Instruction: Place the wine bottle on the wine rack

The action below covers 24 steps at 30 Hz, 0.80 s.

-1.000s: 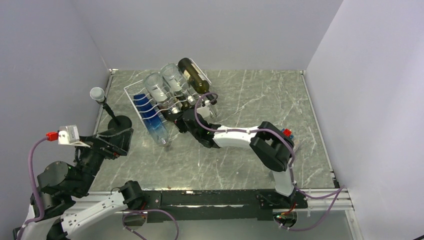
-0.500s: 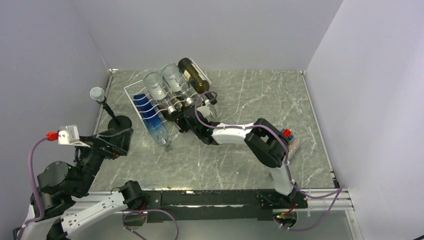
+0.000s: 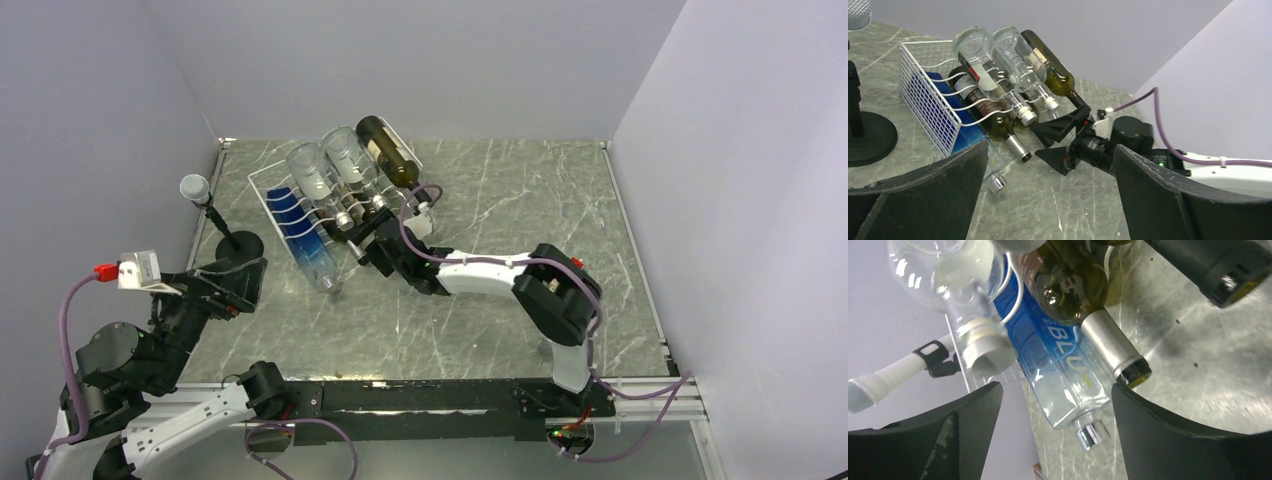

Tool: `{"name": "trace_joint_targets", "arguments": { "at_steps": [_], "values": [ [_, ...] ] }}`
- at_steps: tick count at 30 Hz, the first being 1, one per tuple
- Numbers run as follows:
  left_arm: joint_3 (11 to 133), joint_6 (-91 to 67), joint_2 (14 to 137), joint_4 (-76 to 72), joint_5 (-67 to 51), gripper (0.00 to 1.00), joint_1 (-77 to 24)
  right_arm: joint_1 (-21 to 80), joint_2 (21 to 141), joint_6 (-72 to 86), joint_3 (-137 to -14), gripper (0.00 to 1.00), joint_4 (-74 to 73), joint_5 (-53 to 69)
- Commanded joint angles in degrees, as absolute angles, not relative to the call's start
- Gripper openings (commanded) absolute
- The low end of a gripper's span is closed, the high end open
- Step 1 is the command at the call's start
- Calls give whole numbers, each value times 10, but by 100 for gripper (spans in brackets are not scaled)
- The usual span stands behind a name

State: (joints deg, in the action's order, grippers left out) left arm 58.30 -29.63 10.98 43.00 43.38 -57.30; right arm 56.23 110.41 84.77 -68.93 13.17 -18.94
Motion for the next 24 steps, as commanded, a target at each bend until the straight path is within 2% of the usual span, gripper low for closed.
{"name": "trace_joint_targets", "arguments": {
  "at_steps": [1,8,13,16,20,24],
  "values": [
    [595,-308,116,440,427,99,-571,565,1018,832,-654,84,85,-201],
    [595,-335,117,450,431,99,-571,567,897,773,-614,82,-55,-265],
    [604,-358,128,481,443,99,-572,566,766,663,-581,90,-168,-351],
    [604,-365,130,490,443,99,-571,564,688,586,-569,100,-241,-405],
    [608,-382,123,499,457,99,-571,559,601,489,-573,100,-338,-441],
    [622,-377,116,507,448,99,-571,556,535,455,-597,100,-439,-472]
  ]
}}
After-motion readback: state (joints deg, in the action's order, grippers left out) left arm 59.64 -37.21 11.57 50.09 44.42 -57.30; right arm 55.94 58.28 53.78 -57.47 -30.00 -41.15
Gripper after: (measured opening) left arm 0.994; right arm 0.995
